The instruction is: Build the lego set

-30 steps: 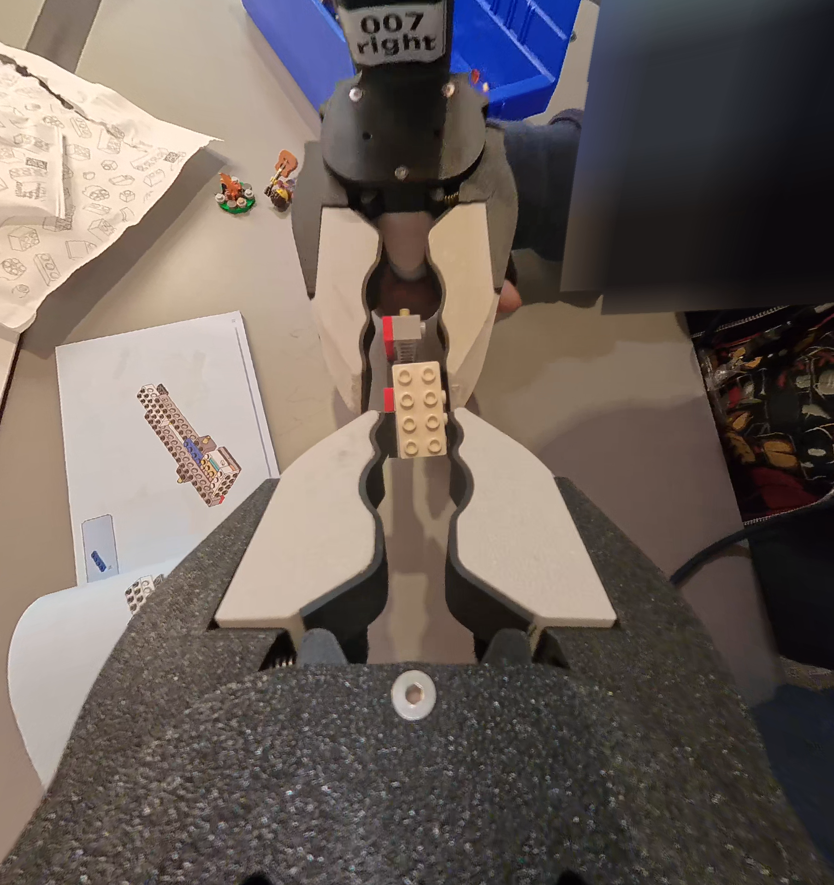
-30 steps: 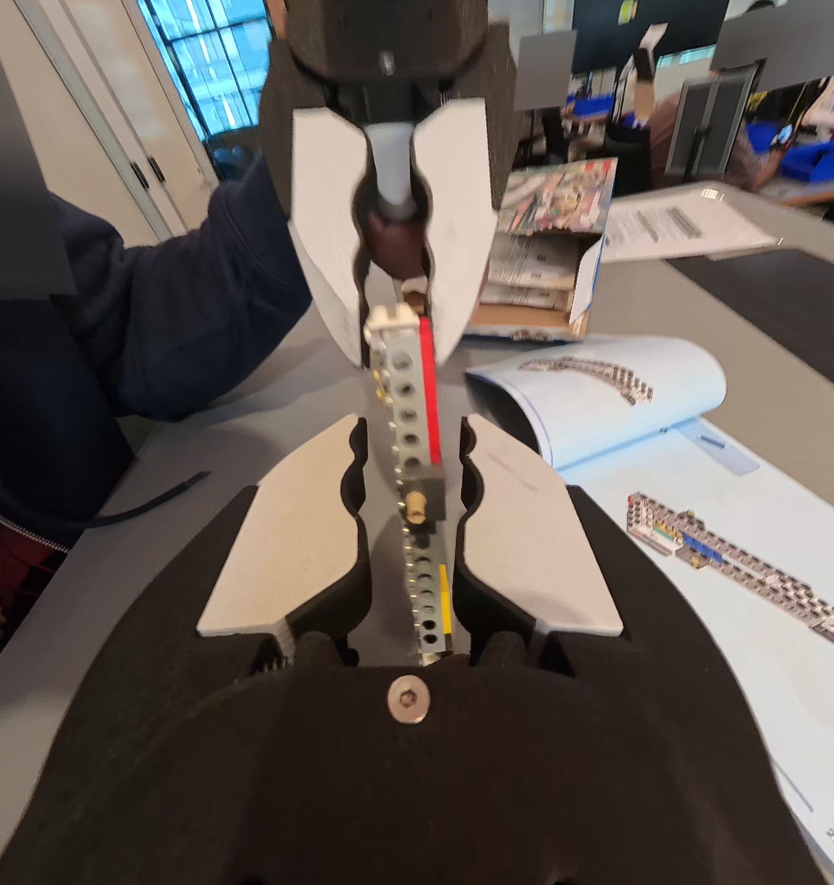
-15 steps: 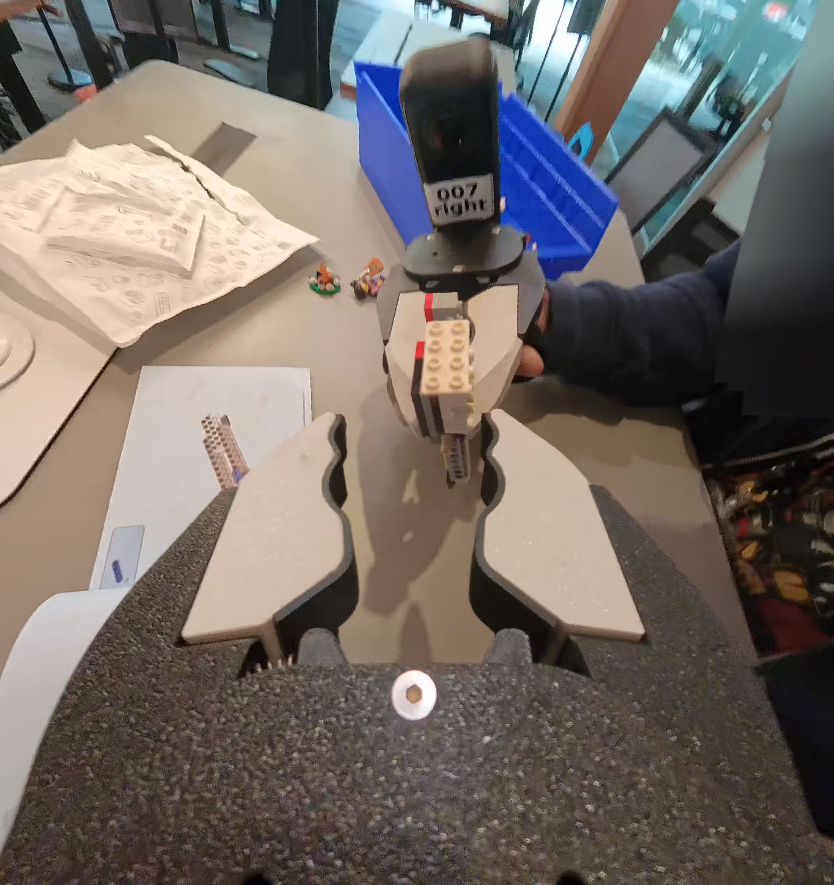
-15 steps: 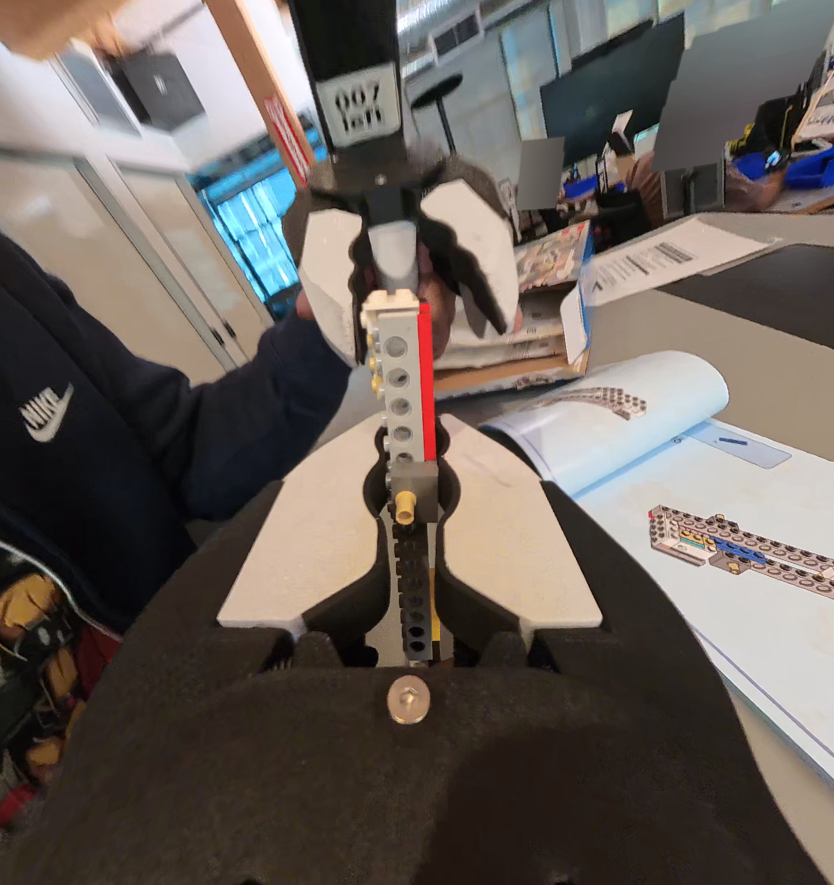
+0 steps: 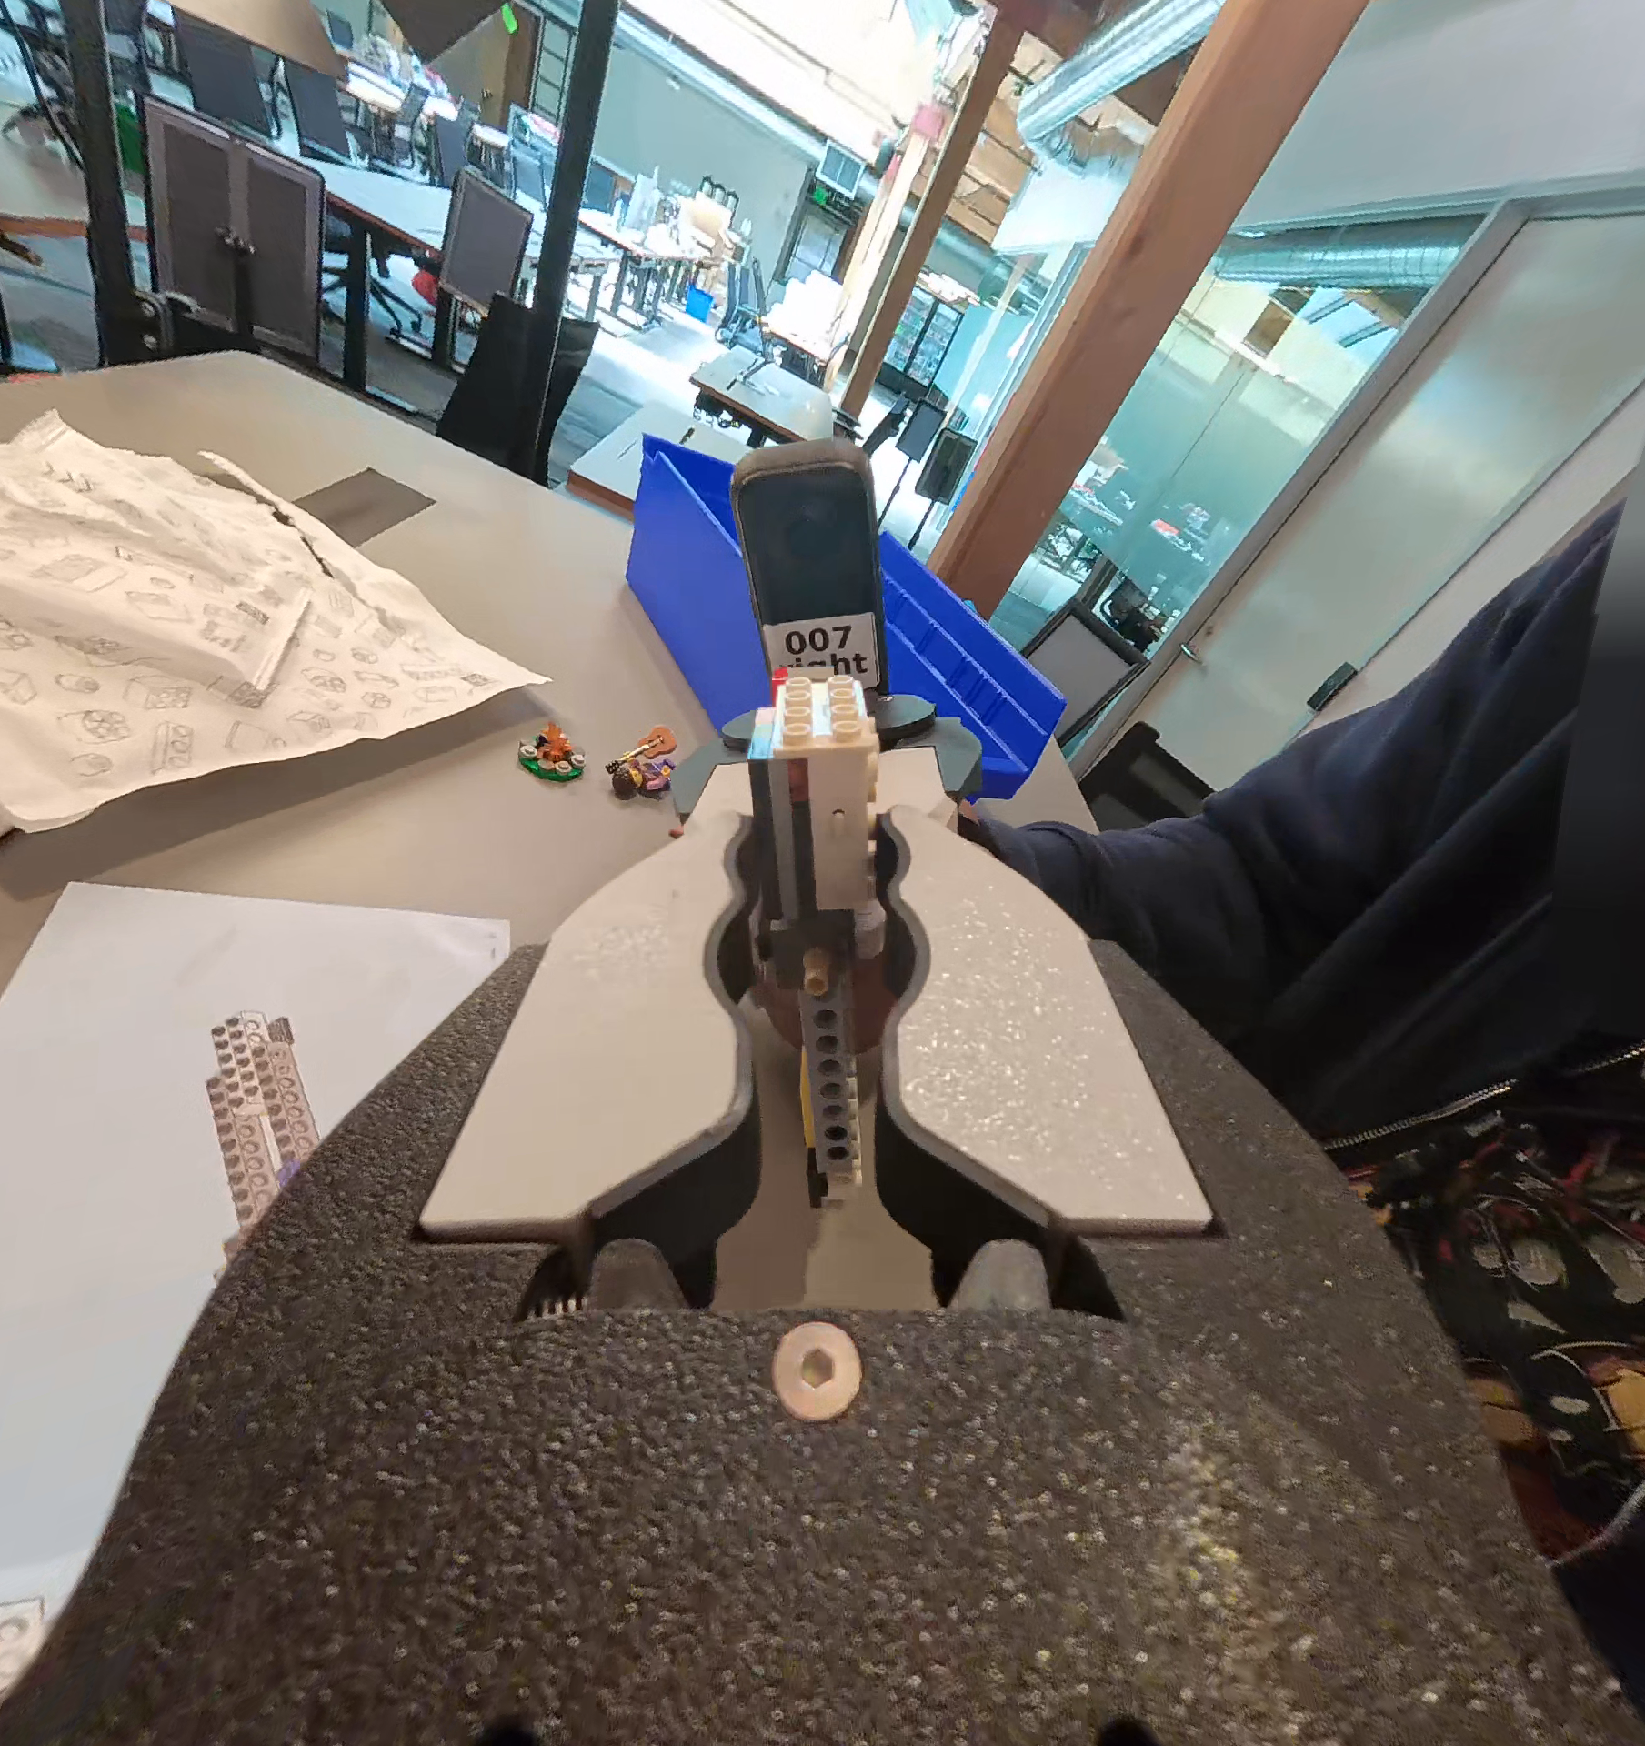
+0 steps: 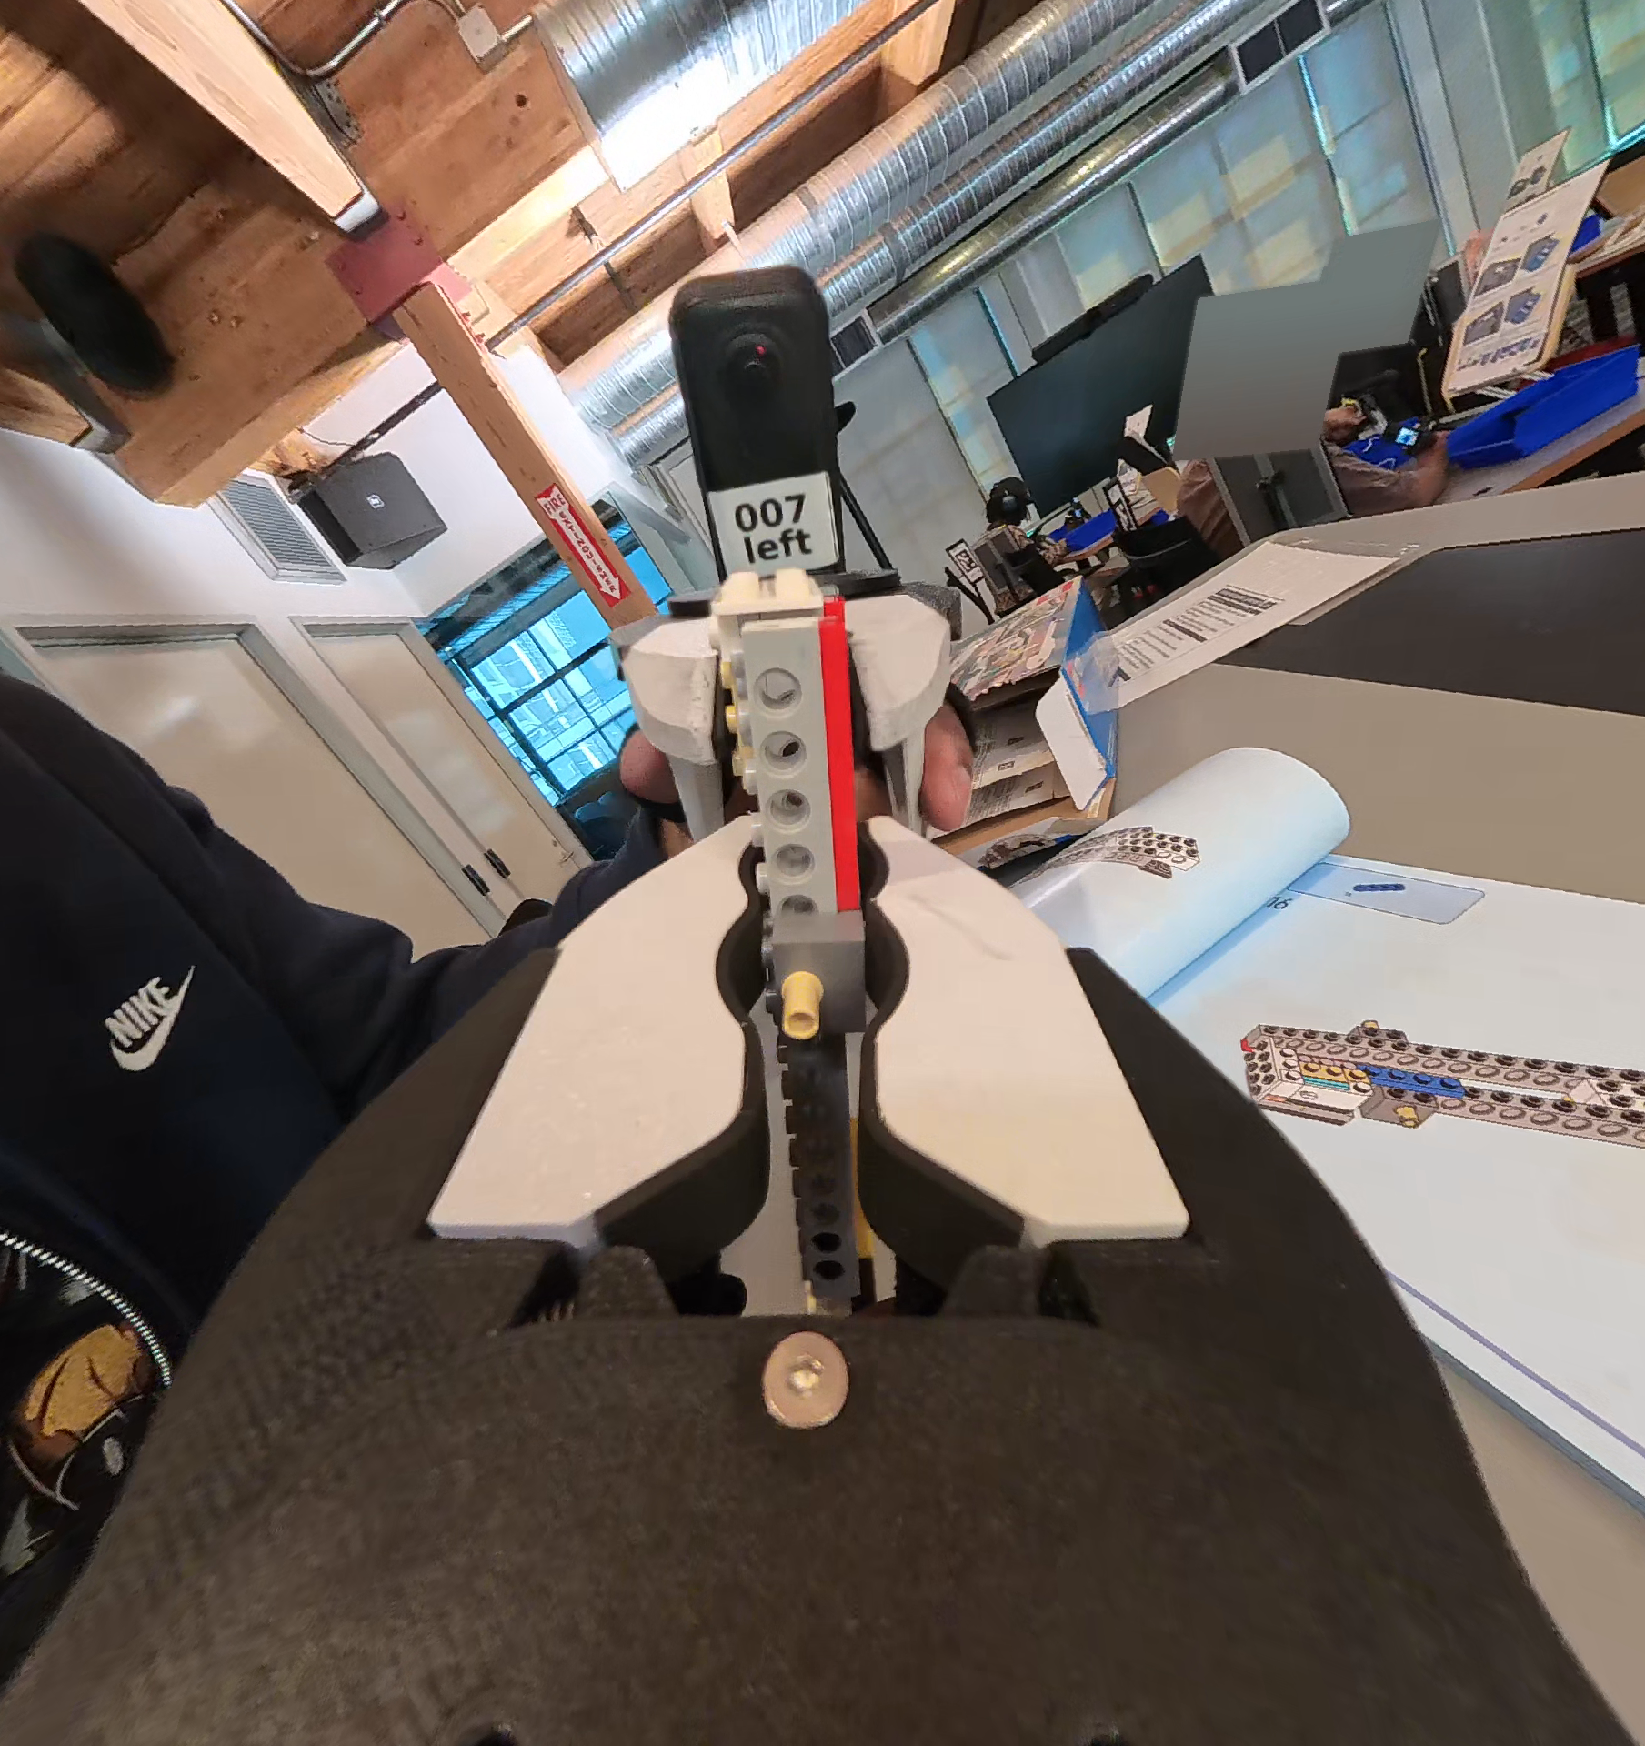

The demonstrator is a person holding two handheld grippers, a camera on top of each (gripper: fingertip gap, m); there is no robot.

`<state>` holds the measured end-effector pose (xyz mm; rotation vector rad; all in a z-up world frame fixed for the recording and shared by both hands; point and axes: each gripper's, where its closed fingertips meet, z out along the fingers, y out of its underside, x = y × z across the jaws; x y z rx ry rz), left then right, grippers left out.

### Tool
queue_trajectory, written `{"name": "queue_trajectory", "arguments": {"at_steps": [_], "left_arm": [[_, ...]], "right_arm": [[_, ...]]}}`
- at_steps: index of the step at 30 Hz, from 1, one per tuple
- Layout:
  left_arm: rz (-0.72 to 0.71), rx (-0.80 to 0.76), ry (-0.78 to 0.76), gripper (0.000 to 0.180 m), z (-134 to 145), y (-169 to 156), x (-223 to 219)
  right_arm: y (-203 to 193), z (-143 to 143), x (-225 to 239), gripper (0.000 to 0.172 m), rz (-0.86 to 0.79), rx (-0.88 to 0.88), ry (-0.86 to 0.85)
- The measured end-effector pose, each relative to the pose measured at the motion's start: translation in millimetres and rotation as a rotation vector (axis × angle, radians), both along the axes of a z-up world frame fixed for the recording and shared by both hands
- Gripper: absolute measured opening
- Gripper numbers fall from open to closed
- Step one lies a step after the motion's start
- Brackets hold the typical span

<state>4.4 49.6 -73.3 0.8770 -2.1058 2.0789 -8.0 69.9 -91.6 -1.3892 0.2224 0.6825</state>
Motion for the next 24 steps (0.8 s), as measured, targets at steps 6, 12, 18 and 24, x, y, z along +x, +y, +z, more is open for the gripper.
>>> {"name": "queue_trajectory", "arguments": {"at_steps": [6, 12, 18, 24], "left_arm": [[0.016, 0.007, -0.072, 0.022, 2.3, 2.1, 2.1], [0.065, 0.239, -0.053, 0.022, -5.7, 10.2, -0.4], [-0.027, 0.472, -0.004, 0.021, -18.0, -2.4, -27.0], [-0.141, 0.460, 0.024, 0.022, -26.3, -21.1, -40.8]], "right_arm": [[-6.8, -2.6, 8.0, 0.039, -0.021, -0.042, -0.065], [-29.0, 14.1, 16.1, 0.046, -0.103, -0.087, -0.329], [-35.9, 23.8, -2.3, 0.044, -0.021, -0.157, -0.447], [-38.4, 21.4, -22.2, 0.032, 0.118, -0.175, -0.375]]}}
